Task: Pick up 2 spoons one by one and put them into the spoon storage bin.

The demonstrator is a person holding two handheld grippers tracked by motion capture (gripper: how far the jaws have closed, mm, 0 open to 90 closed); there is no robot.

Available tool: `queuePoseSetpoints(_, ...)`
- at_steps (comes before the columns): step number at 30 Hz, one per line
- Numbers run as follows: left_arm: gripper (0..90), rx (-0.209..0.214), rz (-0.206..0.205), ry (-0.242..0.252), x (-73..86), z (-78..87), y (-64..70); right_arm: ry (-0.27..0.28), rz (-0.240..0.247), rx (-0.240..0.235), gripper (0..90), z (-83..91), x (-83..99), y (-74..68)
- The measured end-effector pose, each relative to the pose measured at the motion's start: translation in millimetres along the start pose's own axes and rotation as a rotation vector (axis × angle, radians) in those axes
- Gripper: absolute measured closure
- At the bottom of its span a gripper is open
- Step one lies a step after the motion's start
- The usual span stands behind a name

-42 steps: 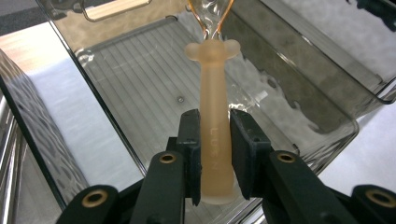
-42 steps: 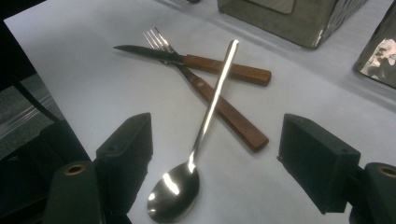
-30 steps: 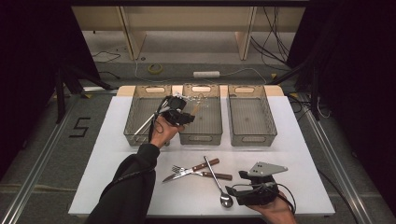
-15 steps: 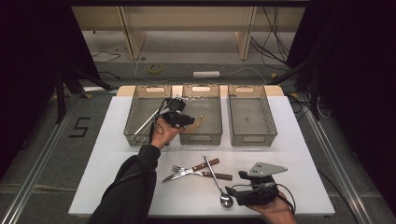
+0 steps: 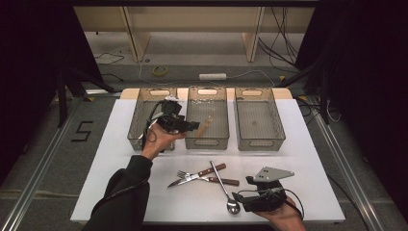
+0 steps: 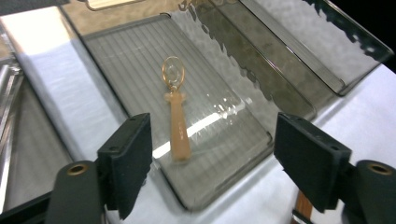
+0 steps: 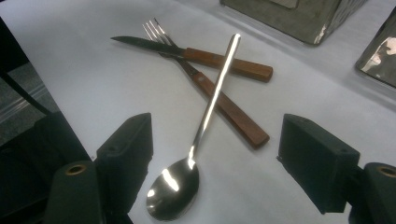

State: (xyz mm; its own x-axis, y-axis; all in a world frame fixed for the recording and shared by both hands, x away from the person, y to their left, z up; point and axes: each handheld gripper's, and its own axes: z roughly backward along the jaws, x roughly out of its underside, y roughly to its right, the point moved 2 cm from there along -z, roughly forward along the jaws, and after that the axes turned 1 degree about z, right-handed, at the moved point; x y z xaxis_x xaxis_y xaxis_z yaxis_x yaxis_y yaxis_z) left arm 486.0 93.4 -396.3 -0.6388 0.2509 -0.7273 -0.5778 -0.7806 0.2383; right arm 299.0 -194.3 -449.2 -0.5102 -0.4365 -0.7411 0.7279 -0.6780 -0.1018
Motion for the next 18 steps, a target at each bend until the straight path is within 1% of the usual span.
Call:
queuePoseSetpoints(1, 26.1, -0.002, -0.002, 0.01, 2.8, 4.7, -0.4, -0.007, 0.005, 0.004, 27.5, -0.2, -1.1, -0.1)
queuePoseSetpoints(3, 24.6, -0.002, 0.006, 0.032, 8.5, 14.4, -0.6, -0.013, 0.008, 0.002, 28.7, -0.6, -4.0, -0.9)
queuePoseSetpoints(5, 23.4, 0.0, -0.002, 0.048, 15.2, 23.2, -0.2, -0.025, 0.018, 0.007, 30.7, -1.8, -7.2, -2.6)
queuePoseSetpoints(8, 21.7, -0.012, -0.008, 0.061, 22.3, 32.2, -1.0, -0.061, 0.039, 0.003, 33.1, -6.0, -11.0, -5.1)
queuePoseSetpoints(10, 20.7, -0.01, -0.016, 0.075, 27.6, 37.2, 0.7, -0.088, 0.039, 0.003, 34.8, -10.8, -13.1, -6.2)
queuePoseSetpoints(11, 20.1, -0.004, -0.021, 0.076, 30.9, 38.7, 1.8, -0.106, 0.052, 0.0, 35.7, -13.1, -13.9, -6.1)
queuePoseSetpoints(13, 19.0, 0.004, -0.038, 0.073, 38.2, 41.9, 3.9, -0.133, 0.054, -0.007, 38.2, -17.5, -15.7, -6.8)
queuePoseSetpoints(15, 18.8, 0.012, -0.047, 0.078, 45.9, 45.3, 5.7, -0.162, 0.052, -0.006, 40.6, -21.7, -17.4, -6.2)
queuePoseSetpoints(18, 18.1, 0.015, -0.057, 0.093, 57.2, 49.8, 8.0, -0.189, 0.04, -0.013, 43.6, -27.9, -18.8, -5.4)
